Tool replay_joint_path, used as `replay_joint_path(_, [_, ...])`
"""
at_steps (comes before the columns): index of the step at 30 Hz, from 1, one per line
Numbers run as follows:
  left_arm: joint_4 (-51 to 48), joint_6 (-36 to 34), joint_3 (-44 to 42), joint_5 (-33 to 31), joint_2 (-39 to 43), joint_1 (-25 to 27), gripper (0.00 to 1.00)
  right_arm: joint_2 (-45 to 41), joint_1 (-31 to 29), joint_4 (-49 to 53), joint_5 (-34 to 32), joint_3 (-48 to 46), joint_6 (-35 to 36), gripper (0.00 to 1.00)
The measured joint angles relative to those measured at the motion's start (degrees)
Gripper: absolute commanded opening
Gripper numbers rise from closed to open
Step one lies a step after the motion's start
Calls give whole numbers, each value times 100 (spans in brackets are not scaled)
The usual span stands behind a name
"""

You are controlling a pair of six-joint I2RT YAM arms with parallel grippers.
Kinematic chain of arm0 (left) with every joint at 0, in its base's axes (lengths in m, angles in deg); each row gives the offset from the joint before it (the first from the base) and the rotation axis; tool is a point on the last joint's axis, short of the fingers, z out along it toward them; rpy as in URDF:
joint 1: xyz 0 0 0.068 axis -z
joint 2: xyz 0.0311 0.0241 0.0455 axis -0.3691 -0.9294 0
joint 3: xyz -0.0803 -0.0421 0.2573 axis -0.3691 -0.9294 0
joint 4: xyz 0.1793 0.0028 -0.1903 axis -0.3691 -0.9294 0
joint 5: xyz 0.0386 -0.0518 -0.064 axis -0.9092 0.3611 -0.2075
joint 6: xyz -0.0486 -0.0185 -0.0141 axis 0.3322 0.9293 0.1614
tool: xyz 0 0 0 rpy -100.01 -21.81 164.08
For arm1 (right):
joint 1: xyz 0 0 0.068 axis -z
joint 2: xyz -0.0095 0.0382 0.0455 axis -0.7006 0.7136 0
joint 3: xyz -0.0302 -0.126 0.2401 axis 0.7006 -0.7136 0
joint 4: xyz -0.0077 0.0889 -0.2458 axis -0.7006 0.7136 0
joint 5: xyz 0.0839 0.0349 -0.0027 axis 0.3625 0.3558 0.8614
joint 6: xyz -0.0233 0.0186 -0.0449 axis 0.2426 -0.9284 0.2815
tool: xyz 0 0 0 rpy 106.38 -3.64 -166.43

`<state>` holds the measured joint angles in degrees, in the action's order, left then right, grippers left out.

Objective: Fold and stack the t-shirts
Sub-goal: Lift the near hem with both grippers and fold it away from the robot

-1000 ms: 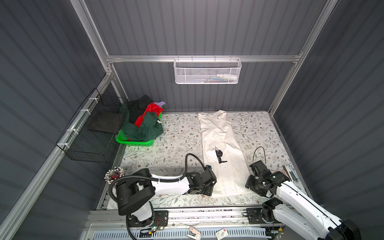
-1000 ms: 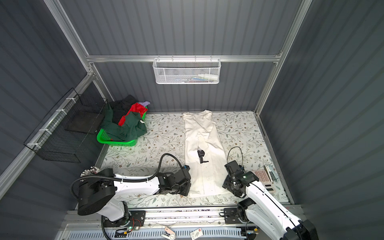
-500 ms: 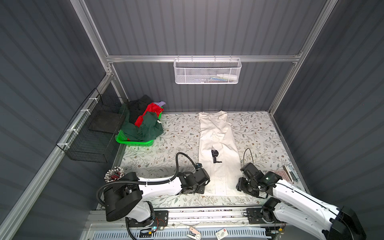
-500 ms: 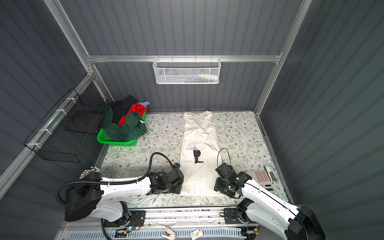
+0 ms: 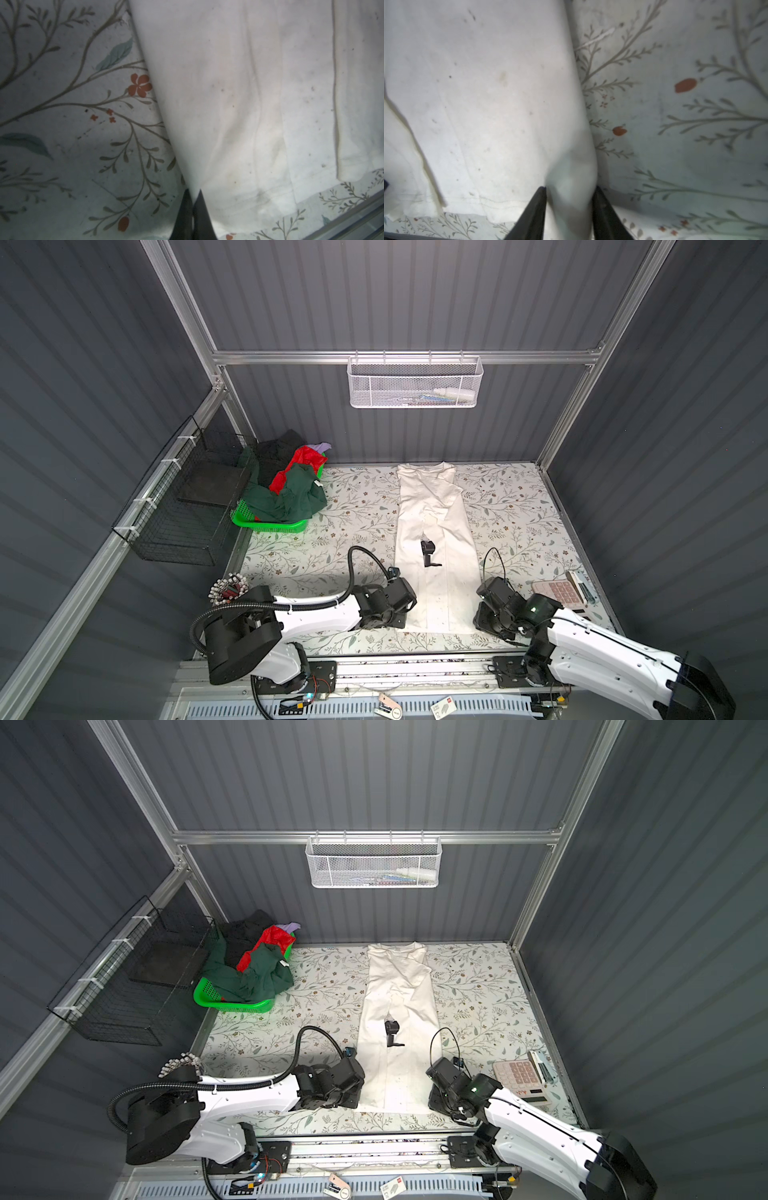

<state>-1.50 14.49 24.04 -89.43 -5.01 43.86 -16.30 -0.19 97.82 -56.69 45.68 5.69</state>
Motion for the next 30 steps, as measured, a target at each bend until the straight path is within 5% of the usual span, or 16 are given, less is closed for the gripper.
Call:
replay_joint_path(3, [4,2,-37,17,0,0,0,-20,-28,-76,13,-17,-61,0])
replay_joint_path(8, [-181,-61,116,238,7,-151,0,-87,-50,179,-105,229,-42,0])
replay_joint_path(15, [-549,-577,999,811,-136,-1019,0,66,94,393,-527,1207,297,0])
replay_joint_path(30, [-1425,-1781,3703,1805,-1788,-2476,0,2122,2002,-275,68,3305,1716,0])
